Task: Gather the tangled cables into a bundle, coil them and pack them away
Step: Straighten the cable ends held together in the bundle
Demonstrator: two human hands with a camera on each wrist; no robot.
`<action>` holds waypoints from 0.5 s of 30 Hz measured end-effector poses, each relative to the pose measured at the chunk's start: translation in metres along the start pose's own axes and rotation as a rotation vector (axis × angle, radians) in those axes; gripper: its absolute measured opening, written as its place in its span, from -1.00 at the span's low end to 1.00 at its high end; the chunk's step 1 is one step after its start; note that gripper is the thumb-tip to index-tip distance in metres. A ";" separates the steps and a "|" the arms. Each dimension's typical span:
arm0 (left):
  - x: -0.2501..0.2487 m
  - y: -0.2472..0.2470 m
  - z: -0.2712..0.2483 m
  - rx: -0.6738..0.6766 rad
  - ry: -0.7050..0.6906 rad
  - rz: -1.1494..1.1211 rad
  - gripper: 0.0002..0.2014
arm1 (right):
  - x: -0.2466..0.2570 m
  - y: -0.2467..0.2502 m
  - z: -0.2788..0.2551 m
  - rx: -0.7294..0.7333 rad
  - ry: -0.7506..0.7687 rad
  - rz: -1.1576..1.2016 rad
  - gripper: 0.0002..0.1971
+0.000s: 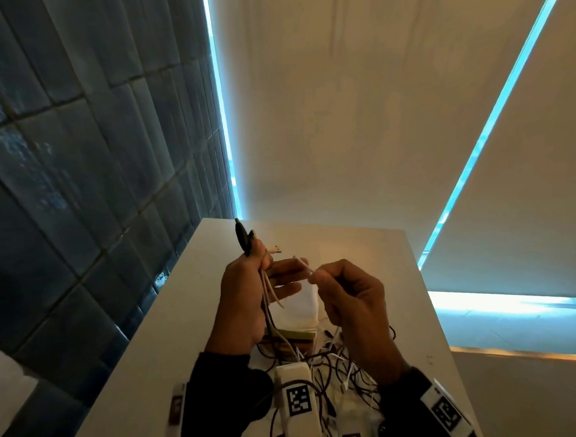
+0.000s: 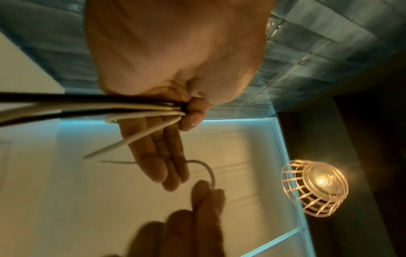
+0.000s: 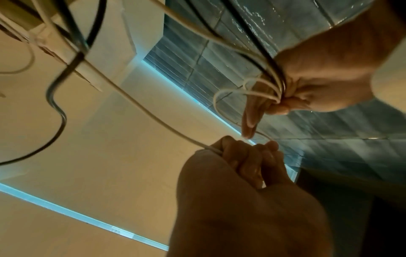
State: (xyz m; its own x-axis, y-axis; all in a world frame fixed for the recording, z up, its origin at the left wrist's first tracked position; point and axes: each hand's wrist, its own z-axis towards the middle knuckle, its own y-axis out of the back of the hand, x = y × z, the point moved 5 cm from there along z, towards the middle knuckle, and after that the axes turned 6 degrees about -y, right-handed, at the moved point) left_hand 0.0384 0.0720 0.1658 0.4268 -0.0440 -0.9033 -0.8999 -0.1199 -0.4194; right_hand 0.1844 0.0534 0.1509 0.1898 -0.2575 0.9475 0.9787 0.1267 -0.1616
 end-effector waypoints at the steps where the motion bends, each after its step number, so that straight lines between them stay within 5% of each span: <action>1: -0.001 -0.003 -0.001 0.033 0.023 -0.064 -0.55 | -0.001 -0.002 -0.002 0.028 0.001 -0.001 -0.77; 6: -0.010 -0.016 -0.005 0.171 0.056 -0.430 -0.56 | -0.023 -0.004 -0.012 0.177 -0.131 -0.029 -0.81; 15: -0.015 -0.017 -0.012 0.183 -0.050 -0.422 -0.50 | -0.073 0.015 -0.019 0.167 -0.286 -0.154 -0.75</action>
State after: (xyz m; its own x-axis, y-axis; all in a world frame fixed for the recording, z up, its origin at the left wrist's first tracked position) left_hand 0.0482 0.0629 0.1879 0.7583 0.0195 -0.6517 -0.6515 0.0597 -0.7563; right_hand 0.1868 0.0557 0.0744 -0.0118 -0.0104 0.9999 0.9634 0.2679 0.0141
